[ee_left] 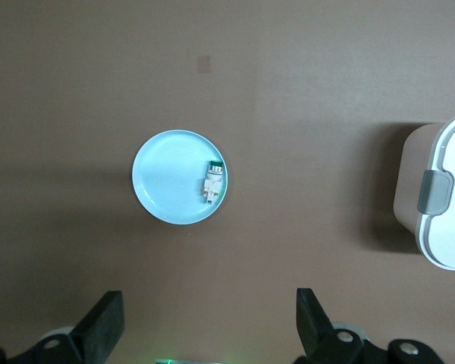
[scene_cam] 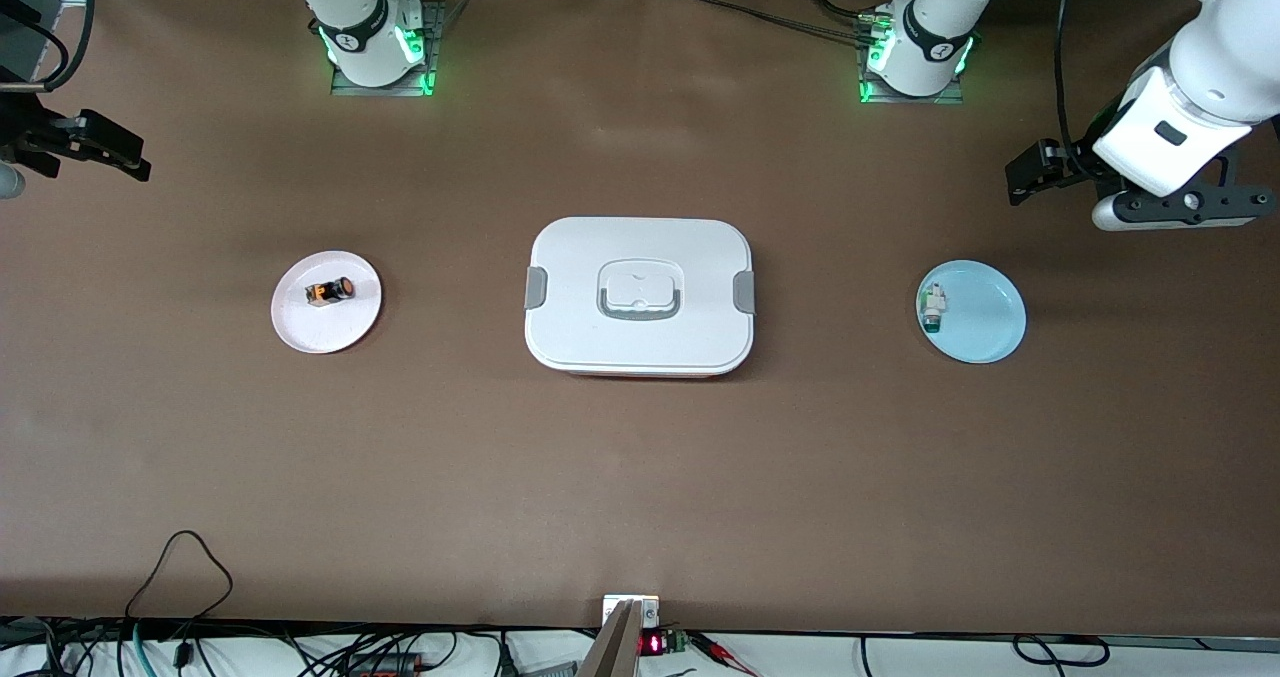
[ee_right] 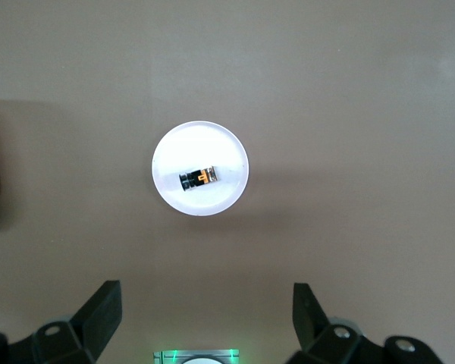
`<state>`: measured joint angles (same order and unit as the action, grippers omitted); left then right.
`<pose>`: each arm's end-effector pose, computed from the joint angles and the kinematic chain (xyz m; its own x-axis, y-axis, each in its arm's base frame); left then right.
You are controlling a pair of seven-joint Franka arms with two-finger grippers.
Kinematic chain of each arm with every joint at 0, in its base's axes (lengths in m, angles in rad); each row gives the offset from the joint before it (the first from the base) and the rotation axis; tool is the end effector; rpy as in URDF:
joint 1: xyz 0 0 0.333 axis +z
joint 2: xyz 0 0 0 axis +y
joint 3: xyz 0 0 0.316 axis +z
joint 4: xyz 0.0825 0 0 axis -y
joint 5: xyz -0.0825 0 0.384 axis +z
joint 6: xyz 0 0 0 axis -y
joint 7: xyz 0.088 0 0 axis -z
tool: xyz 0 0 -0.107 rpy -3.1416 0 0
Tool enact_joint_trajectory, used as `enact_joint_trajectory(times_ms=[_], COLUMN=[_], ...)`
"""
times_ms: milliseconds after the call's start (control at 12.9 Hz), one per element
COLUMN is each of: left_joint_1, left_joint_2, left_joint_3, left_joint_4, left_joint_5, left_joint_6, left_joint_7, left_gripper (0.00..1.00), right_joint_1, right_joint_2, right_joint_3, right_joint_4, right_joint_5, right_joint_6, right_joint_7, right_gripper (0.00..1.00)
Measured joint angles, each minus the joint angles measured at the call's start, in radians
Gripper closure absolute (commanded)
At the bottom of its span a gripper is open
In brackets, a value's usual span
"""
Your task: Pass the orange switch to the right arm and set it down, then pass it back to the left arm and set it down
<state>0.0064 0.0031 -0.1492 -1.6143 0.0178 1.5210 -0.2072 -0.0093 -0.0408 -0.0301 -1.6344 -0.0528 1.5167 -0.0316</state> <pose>0.5429 -0.0759 0.5983 0.9937 0.0658 -0.0906 0.0627 -0.9974 -0.0367 0.5342 -0.0273 0.6125 0.9969 -0.0105 -0.0784 -0.0066 -0.9988 0.0491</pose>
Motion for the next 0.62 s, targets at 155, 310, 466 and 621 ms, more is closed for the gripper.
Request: enact_joint_trajectory(times_ms=[155,310,466,621], left_joint_1=[0.000,0.000,0.000,0.000], left_joint_2=[0.000,0.000,0.000,0.000], left_joint_3=[0.002,0.002,0.001,0.001], left_joint_4=[0.000,0.000,0.000,0.000], left_joint_5=[0.000,0.000,0.000,0.000], left_joint_6=[0.000,0.000,0.000,0.000], left_joint_7=[0.000,0.000,0.000,0.000], left_gripper=[0.00,0.00,0.00,0.00], right_joint_1=[0.001,0.001,0.001,0.002], right_joint_2=[0.000,0.000,0.000,0.002], right_joint_3=[0.000,0.000,0.000,0.000], right_joint_4=[0.000,0.000,0.001,0.001], right_joint_5=[0.000,0.000,0.000,0.000], right_joint_6=[-0.003,-0.010,-0.011,-0.011], right_joint_7=[0.000,0.000,0.000,0.000], right_gripper=[0.00,0.00,0.00,0.00])
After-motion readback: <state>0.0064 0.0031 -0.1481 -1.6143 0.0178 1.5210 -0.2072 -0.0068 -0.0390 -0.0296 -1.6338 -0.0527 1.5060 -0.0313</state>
